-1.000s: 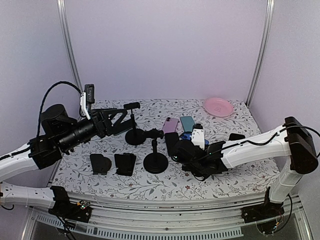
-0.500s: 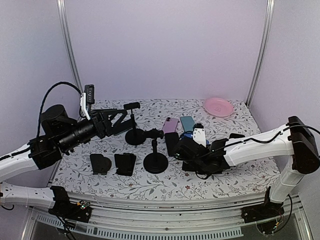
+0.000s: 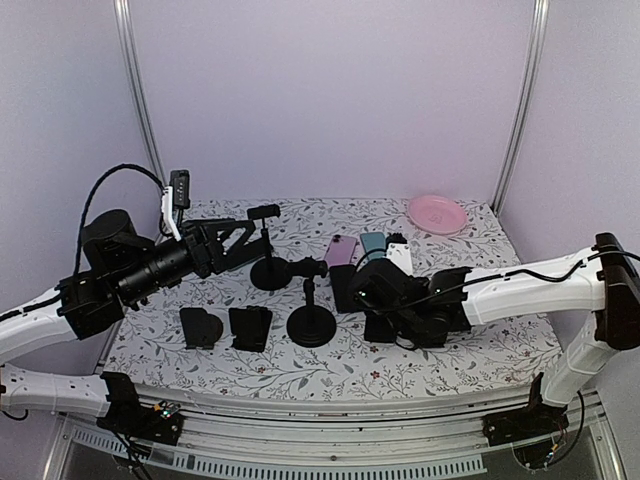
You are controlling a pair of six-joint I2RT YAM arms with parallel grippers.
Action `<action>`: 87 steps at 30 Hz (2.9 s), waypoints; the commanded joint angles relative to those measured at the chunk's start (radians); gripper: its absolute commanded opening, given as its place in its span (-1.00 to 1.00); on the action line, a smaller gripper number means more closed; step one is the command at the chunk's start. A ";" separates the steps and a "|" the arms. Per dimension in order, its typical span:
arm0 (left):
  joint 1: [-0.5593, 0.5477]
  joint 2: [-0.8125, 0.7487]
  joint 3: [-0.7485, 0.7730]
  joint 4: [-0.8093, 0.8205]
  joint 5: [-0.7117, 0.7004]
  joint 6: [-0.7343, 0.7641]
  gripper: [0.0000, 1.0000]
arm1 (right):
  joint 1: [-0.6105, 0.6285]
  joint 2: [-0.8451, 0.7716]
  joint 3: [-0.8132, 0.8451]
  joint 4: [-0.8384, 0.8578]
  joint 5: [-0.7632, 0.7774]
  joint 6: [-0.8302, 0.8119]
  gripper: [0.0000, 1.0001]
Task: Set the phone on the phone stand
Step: Place the phone on the phone stand, then move the phone to the center of the board.
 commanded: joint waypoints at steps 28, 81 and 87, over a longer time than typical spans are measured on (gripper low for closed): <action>0.017 0.014 0.022 -0.008 -0.002 0.009 0.55 | -0.416 -0.159 0.298 -0.036 -0.651 -0.490 0.98; 0.344 0.196 0.161 -0.025 0.298 -0.006 0.55 | -0.607 0.642 0.624 -0.358 -0.844 -1.112 0.98; 0.350 0.204 0.176 -0.029 0.303 -0.008 0.55 | -0.621 0.668 0.672 -0.357 -0.820 -1.096 0.87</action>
